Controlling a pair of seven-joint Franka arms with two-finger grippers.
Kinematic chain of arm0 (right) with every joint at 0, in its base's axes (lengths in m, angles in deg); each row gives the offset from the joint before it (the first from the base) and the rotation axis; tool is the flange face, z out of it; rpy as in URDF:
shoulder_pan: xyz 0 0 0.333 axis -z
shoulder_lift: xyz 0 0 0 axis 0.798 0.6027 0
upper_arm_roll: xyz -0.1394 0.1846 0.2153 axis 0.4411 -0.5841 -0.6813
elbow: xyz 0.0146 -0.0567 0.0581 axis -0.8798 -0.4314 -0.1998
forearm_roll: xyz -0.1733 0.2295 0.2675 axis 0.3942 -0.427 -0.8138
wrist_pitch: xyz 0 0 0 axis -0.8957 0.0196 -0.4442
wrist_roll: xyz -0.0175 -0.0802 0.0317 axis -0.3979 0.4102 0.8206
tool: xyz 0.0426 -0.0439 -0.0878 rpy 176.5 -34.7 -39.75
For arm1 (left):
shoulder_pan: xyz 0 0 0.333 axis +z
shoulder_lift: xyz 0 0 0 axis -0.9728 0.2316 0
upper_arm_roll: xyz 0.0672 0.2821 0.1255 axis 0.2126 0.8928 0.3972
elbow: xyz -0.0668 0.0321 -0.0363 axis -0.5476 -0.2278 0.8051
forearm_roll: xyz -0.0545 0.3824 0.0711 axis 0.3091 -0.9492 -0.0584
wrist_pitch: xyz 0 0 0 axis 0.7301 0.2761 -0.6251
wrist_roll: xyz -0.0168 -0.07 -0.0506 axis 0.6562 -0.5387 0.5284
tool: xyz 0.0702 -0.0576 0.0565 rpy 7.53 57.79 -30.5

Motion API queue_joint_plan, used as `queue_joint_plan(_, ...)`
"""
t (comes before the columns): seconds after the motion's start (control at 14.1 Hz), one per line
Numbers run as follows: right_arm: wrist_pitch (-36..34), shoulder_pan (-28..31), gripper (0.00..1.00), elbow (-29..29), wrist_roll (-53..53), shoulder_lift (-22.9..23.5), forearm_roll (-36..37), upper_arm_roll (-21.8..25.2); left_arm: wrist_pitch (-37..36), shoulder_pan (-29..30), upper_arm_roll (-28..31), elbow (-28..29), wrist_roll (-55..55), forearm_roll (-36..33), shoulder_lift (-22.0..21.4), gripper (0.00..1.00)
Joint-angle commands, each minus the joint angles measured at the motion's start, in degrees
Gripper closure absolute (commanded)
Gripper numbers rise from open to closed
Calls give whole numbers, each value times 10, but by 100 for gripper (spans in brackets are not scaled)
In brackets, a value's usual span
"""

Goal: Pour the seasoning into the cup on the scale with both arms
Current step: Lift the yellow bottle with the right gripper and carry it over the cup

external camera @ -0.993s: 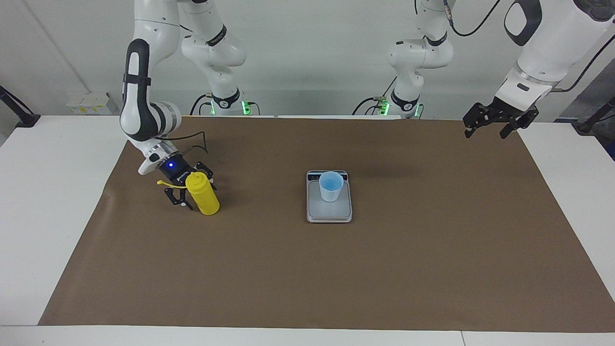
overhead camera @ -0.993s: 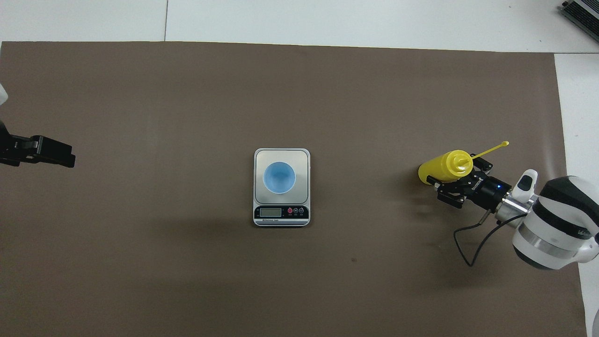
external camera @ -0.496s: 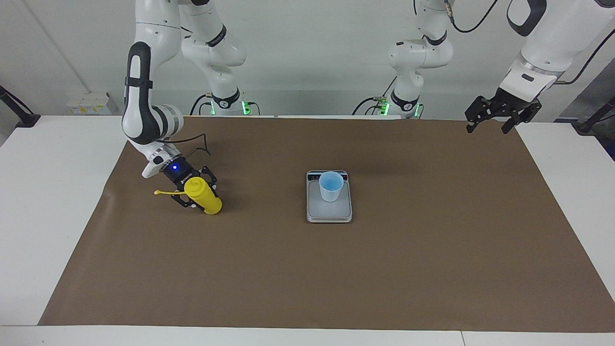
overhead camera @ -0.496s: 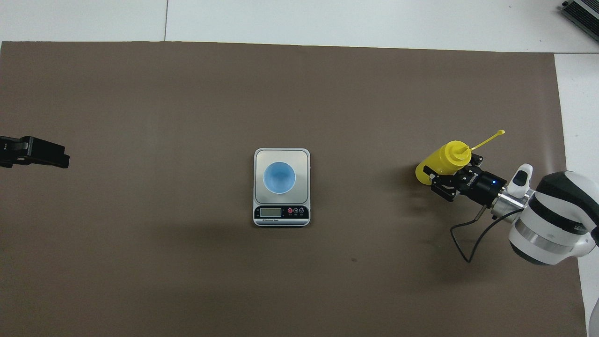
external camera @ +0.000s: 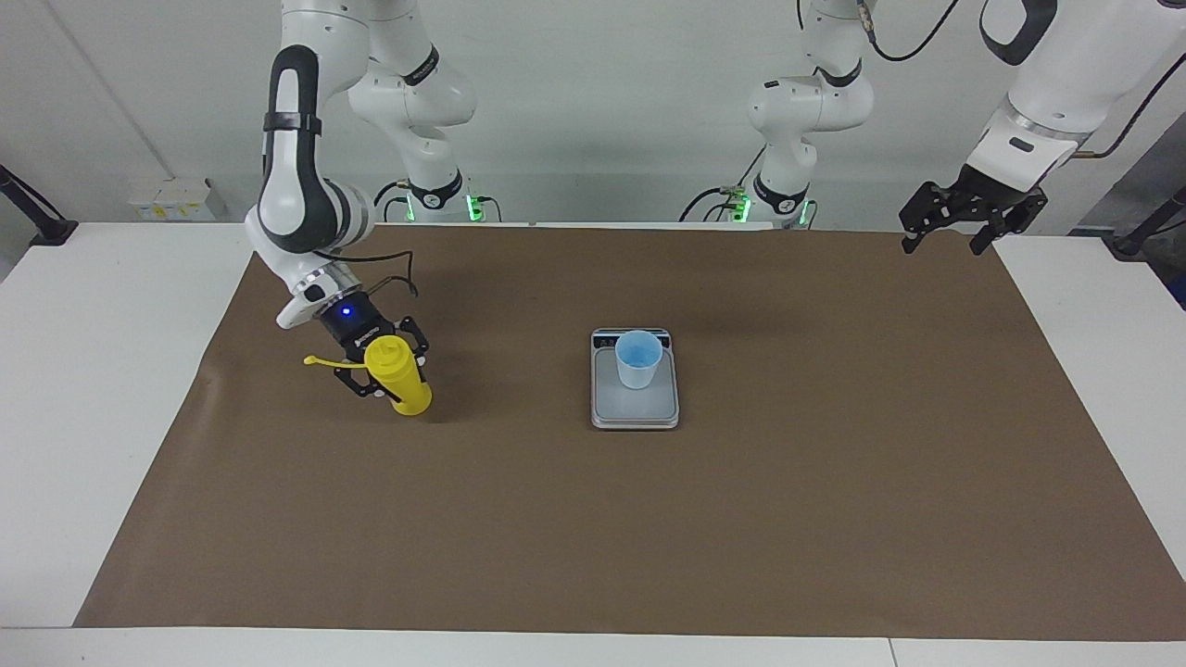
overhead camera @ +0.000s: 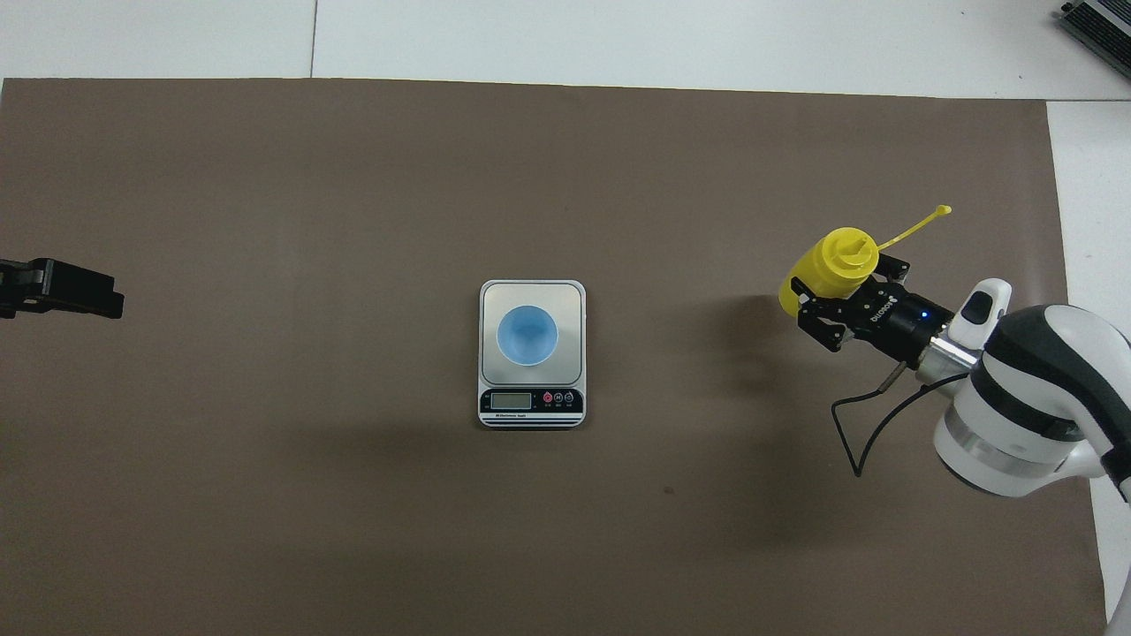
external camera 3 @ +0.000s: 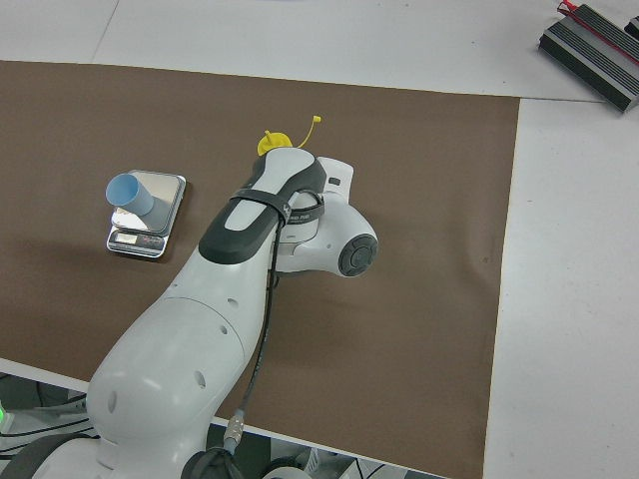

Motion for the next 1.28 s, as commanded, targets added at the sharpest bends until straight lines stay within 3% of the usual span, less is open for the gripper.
queue_joint_plan(0.0, 88, -63, 94, 26, -35, -15, -9, -2, -7, 8, -7, 0, 2, 4, -11, 0)
queue_joint_plan(0.28, 258, -171, 96, 62, -54, -6, -8, -2, -14, 10, -7, -9, -4, 6, -22, 0)
queue_joint_plan(0.5, 345, -234, 100, 98, -55, 19, -8, -2, -10, 15, -7, 0, 0, 5, -26, 0)
queue_joint_plan(0.71, 356, -245, 100, 107, -53, 26, 4, -2, -14, 16, -6, 0, -1, 6, -26, 0)
queue_joint_plan(0.92, 350, -238, 100, 107, -52, 28, 96, -2, -15, 16, -6, 0, 0, 5, -26, 0)
queue_joint_plan(1.21, 323, -225, 100, 107, -51, 31, 150, 0, -15, 16, -6, 0, 0, 5, -26, 0)
